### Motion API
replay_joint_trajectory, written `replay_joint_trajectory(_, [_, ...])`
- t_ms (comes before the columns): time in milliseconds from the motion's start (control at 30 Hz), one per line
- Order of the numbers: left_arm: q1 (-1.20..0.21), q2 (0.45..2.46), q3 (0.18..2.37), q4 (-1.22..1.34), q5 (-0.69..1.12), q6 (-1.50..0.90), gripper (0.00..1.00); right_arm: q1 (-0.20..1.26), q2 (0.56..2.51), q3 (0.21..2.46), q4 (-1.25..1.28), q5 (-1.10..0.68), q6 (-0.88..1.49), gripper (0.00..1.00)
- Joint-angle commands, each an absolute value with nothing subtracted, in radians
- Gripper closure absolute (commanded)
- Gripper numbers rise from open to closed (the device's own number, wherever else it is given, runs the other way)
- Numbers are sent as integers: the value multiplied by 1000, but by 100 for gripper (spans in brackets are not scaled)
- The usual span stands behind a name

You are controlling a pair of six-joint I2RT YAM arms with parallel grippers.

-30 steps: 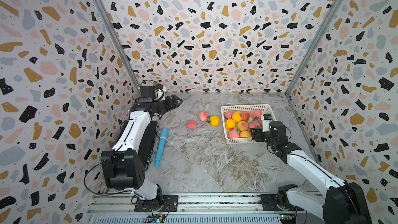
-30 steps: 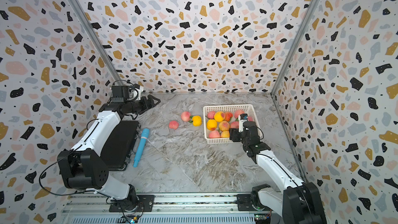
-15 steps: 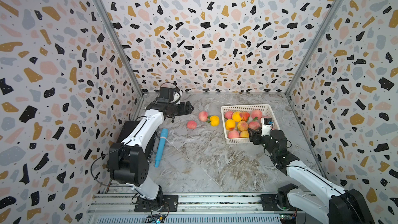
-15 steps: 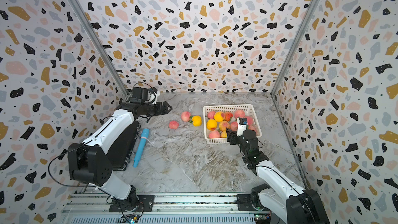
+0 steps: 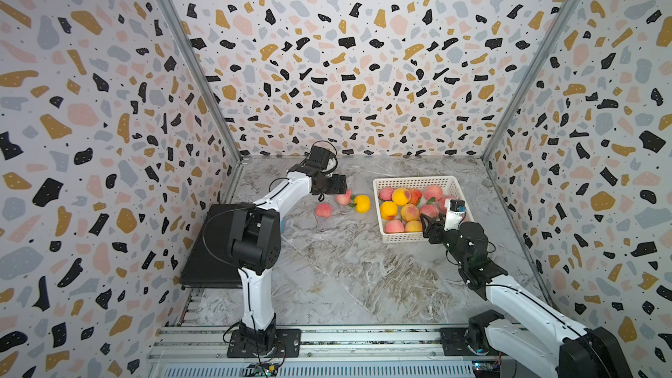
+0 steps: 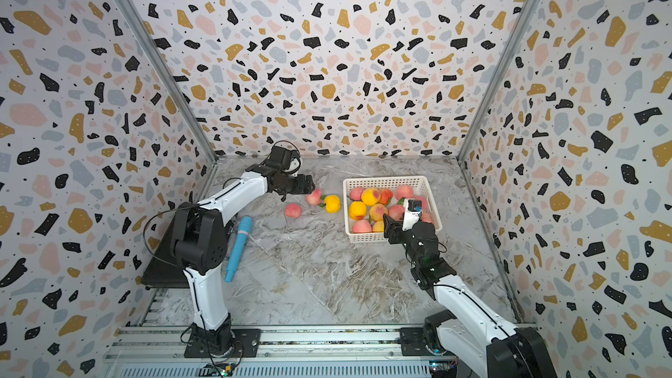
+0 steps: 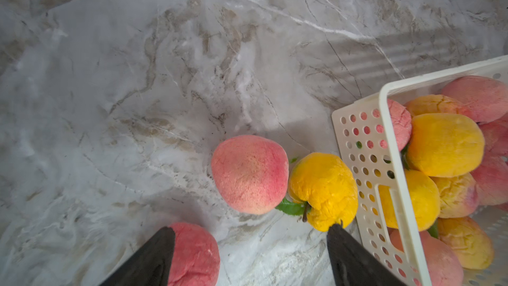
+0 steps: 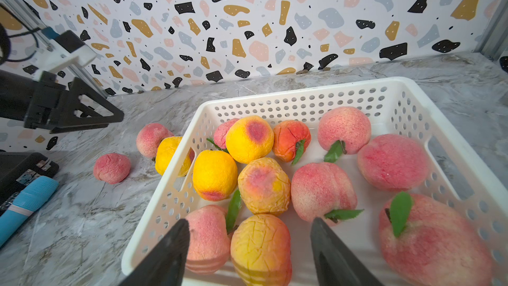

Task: Put the peaches into the basket
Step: Pick up the peach from the center of the board.

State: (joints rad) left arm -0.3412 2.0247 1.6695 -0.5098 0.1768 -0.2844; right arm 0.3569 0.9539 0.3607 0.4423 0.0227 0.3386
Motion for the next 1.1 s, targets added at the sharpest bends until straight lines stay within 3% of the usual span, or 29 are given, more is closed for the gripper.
replay_joint_trajectory(0, [-354,2082,1739,-514,147,-312,12,364,957,360,466,28,353,29])
replay_joint_trajectory(333, [-375,2221,1882,-559,140,-317,10,364,981,370,465,18,353,29])
replay_joint_trajectory(700, [-394,2252,1886,-574,128,-318,11,364,986,370,463,24,351,29])
replay_joint_trajectory(1067, [-405,2286,1902,-584,115,-322,23,364,988,370,466,20,351,29])
